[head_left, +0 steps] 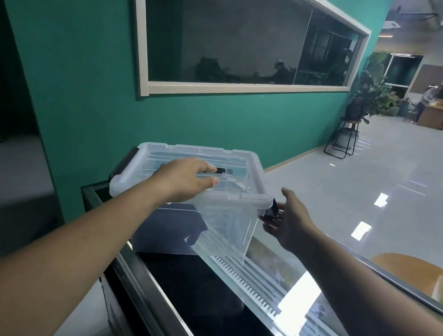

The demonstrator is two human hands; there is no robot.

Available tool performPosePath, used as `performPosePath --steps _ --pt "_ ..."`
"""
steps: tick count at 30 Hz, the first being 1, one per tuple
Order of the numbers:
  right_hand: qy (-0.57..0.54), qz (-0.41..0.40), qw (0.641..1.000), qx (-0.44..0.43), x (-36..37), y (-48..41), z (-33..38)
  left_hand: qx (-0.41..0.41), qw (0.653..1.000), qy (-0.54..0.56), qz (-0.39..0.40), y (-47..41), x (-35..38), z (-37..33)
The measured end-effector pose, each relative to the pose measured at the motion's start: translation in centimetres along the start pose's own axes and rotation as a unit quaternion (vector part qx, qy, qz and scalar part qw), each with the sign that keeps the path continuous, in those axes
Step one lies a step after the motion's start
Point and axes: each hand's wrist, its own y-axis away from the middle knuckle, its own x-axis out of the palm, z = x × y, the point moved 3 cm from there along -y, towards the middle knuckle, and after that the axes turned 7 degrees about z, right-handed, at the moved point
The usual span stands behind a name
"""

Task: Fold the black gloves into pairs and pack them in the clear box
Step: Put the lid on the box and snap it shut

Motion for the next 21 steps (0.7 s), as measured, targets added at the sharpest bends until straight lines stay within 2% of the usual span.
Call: performPosePath --steps 6,10,14,21 --pt "0.095 -0.005 0.994 -0.059 1.0 -1.0 3.2 -0.005 1.0 -0.004 0.013 0.3 0.1 0.0" --pt "0.149 0.023 0.985 -0.081 1.9 -1.5 5.2 -0.008 1.0 0.005 0.018 0.1 -0.1 0.1" --pt "0.31 0.03 0.946 -0.09 3.2 -2.1 5.4 -0.008 1.0 0.012 0.017 0.1 -0.1 0.0" --pt "0.378 -0.005 0.916 -0.131 4.3 -2.7 5.3 -0.01 1.0 0.014 0.015 0.3 -0.1 0.0"
